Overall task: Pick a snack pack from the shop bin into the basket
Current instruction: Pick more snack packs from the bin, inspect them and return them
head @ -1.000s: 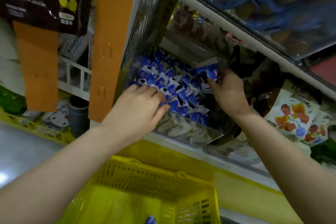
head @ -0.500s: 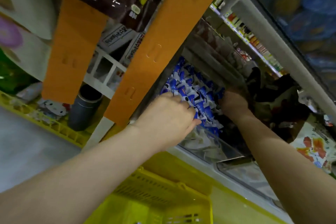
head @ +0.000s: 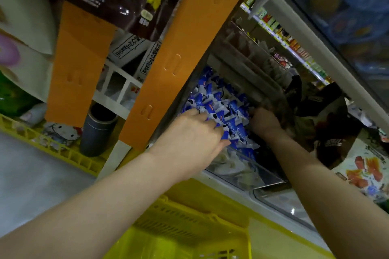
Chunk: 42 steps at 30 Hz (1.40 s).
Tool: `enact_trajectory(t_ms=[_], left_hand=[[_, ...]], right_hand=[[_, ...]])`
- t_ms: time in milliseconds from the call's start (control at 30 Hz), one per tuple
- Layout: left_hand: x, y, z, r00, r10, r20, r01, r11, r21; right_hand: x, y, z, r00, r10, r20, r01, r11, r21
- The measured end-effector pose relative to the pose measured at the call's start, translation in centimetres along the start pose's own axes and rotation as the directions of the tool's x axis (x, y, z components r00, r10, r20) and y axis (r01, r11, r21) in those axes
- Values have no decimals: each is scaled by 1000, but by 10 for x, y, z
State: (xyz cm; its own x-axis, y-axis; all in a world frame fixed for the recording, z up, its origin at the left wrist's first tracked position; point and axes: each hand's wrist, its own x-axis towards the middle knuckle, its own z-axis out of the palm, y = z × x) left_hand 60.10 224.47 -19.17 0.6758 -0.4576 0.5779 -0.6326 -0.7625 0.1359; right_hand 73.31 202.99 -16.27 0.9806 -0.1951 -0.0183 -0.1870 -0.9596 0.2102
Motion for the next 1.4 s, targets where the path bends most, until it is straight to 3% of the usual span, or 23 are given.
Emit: enact_trajectory(t_ms=[167,233,333,533,767,1033,1167,1267,1400], left_hand=[[-2,-3,-3,999,-42,-8,43,998,35],[-4,-3,-4,998,-57,-10,58,997,47],[-5,-2,-4,997,-72,-1,72,996,61],[-4,1,-4,992,-123,19,119,985,124],[-4,1,-2,991,-134,14,131,984,121],[-5,1,-2,989,-148,20,146,986,84],[-5,3,-4,987,-151,50,147,986,76],[-6,7,-7,982,-172,78,167,984,67],[-12,23,-11,967,-253,11,253,964,-78]], right_hand=[[6,0,-6,1000,-11,18,9,996,89],[7,0,-13,997,-42,-62,53,979,196],[5,-18,-22,964,-153,-215,226,900,374],[21,-79,-32,906,-331,-262,422,708,566],[49,-115,-24,921,-333,-202,389,760,520],[56,-109,-33,899,-201,-390,397,750,529],[37,-92,-49,855,-25,-517,417,625,659],[3,-74,-55,828,-17,-560,499,478,723],[-57,-46,-51,899,-60,-434,437,198,877]])
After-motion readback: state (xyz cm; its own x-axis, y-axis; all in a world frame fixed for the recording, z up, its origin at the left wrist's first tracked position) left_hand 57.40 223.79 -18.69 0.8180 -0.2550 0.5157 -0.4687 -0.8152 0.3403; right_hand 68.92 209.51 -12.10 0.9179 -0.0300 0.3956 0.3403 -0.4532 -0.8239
